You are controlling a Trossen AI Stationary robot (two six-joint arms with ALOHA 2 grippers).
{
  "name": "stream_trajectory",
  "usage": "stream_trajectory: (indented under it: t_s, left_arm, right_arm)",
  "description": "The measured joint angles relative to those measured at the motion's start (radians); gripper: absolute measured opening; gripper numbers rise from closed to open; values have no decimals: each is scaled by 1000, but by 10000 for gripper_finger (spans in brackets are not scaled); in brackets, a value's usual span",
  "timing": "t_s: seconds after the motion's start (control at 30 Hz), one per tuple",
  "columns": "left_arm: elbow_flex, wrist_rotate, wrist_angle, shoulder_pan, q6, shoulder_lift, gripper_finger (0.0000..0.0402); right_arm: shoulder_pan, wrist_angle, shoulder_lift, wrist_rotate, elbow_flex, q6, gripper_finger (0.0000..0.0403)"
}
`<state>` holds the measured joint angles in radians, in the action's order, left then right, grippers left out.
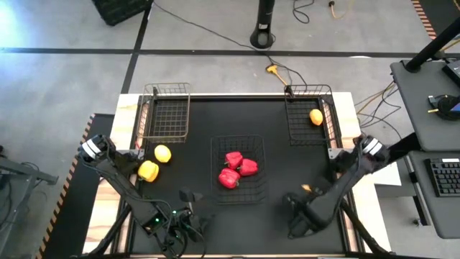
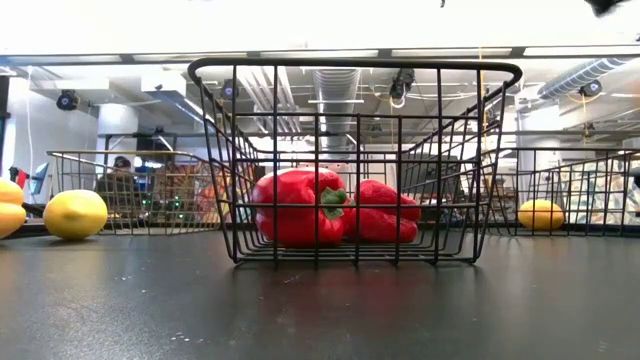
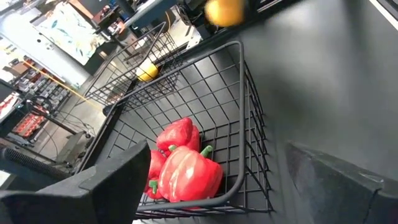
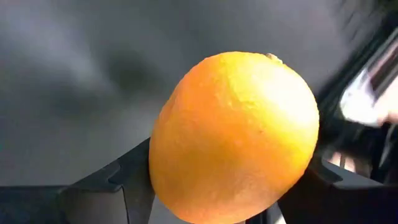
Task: Sort produce into baskets
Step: Put the bottom lemon into the right wire basket
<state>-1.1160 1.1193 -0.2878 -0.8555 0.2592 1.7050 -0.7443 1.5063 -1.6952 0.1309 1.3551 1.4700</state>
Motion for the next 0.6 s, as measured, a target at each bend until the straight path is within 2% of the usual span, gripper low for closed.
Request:
stream_trajectory:
  t_s: [0.17, 0.27, 0.4, 0.6]
  left_arm:
    - [0, 0, 1, 0, 0, 0, 350]
    - [0, 0, 2, 0, -4, 0, 350]
    - [0, 0, 1, 0, -4, 0, 350]
    - [0, 0, -1, 0, -26, 0, 350]
  right_arm:
    - [184, 23, 144, 330, 32, -55, 248]
    - [355, 22, 234, 442, 30, -138, 248]
    - [633, 18, 325, 480, 20, -263, 247]
    - [1031, -82, 377, 421, -36, -424, 247]
